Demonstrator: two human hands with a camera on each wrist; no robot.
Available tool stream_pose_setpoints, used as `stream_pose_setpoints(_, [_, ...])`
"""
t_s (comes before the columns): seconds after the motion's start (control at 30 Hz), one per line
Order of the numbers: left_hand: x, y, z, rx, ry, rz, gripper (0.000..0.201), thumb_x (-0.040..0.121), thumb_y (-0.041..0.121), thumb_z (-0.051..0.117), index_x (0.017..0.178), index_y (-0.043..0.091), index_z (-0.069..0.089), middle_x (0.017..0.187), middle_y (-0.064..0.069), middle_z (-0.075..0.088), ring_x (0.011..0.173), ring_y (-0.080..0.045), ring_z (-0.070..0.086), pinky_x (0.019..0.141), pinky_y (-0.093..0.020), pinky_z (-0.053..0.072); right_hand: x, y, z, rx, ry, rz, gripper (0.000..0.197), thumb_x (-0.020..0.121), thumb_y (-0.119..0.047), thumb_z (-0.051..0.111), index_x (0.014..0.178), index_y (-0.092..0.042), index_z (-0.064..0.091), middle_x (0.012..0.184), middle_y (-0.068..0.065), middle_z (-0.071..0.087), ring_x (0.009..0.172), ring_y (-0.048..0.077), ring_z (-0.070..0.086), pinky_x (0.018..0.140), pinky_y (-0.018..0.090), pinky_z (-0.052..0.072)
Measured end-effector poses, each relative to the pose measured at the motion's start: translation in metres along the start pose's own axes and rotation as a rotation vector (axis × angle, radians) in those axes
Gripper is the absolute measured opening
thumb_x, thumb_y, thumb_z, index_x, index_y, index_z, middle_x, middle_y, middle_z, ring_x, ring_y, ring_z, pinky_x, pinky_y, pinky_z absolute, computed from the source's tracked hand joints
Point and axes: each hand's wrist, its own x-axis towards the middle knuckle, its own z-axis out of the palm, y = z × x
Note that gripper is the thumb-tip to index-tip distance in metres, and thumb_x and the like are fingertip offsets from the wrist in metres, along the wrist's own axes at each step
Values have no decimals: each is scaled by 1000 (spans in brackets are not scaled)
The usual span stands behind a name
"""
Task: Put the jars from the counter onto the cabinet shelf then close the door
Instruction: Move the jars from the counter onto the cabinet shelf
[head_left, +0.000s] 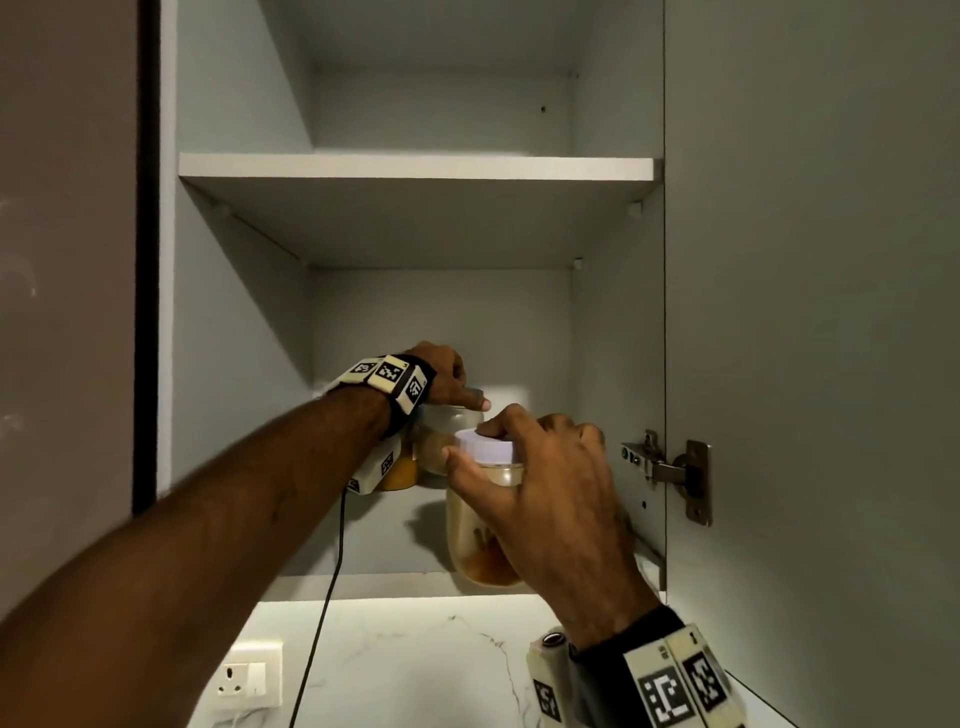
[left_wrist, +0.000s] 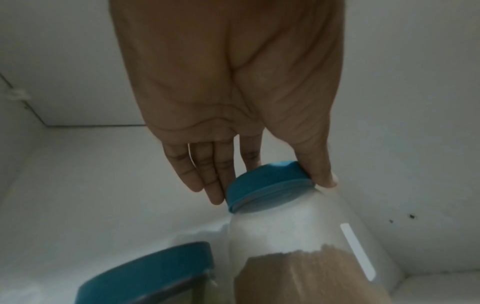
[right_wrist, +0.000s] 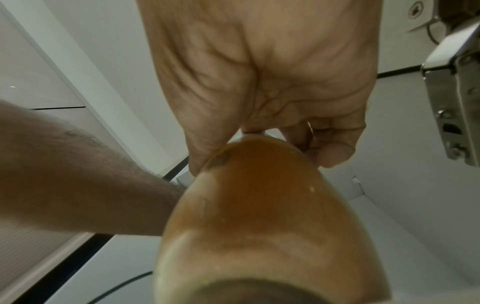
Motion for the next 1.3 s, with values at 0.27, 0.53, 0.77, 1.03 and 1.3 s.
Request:
stream_pose_setpoints(0.27, [13,-1,24,37,-6,-1,46,84,53,75,118,23,64,121,-3,67,103,-25,63,96,-37,54,1,-1,-3,25,-20,2,57,88,-83,48,131,-46,53,127,-6,55,110,11,34,85,33,40])
stream_pose_setpoints(0.53, [7,-4,34,29,1,-21,42,89,49,70,118,20,66,124,-7,69,109,-28,66,98,-41,55,1,1,1,14,15,-3,56,87,-83,48,127,-45,54,123,-5,57,109,14,37,85,34,42])
stream_pose_setpoints(0.77, [-42,5,-22,-17,136,138,58,95,67,48,132,23,59,132,-7,65,116,-26,61,101,-46,49,1,1,7,1,19,-5,60,84,-88,46,125,-45,54,125,-5,59,111,13,38,85,35,43])
stream_pose_setpoints(1.03, [-225,-13,-69,-274,431,390,45,97,65,47,119,33,70,117,15,70,108,-4,62,90,-34,50,0,-3,-2,-8,8,19,62,85,-84,50,129,-41,58,129,-3,60,112,14,37,85,34,38])
stream_pose_setpoints(1.3, [-293,-83,47,-155,115,98,90,72,93,4,144,54,42,152,35,40,143,4,35,123,-30,24,31,-30,-37,93,1,43,65,88,-70,66,136,-29,52,109,-3,59,104,21,63,89,46,60])
